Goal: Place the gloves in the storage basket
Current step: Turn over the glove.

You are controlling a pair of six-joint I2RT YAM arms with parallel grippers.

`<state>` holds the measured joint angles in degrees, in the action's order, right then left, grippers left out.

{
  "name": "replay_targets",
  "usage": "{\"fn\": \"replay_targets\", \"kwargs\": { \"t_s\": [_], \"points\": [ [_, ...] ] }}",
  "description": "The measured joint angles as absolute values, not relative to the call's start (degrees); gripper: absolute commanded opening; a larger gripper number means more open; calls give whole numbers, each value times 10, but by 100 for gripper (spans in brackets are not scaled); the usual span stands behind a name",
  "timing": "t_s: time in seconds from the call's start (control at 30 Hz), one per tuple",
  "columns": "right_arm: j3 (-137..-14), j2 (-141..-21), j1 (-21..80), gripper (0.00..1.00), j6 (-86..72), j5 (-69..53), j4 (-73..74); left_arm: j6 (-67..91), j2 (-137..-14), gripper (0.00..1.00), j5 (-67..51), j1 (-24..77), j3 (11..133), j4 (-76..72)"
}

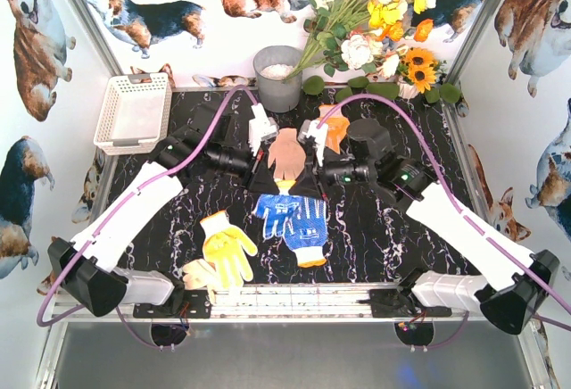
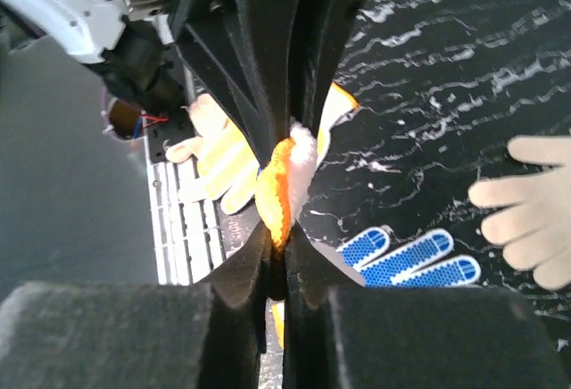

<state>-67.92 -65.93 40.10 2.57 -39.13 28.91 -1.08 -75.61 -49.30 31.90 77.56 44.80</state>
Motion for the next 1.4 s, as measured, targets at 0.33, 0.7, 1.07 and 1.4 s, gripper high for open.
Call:
{"fn": "replay_targets", "kwargs": {
  "t_s": [0.33, 0.7, 1.07, 1.4],
  "points": [
    [-625, -692, 401, 0, 29, -204, 206, 16, -828, 0, -350, 316, 749, 340],
    [-611, -770, 346, 0, 70, -83, 84, 28, -936, 0, -234, 315, 798, 213],
    [-532, -780, 314, 0, 70, -164, -15, 32, -960, 0, -222, 322, 720, 84],
    [-450, -773, 314, 0, 23, -247, 20, 33, -993, 0, -216, 387, 650, 86]
  ]
}}
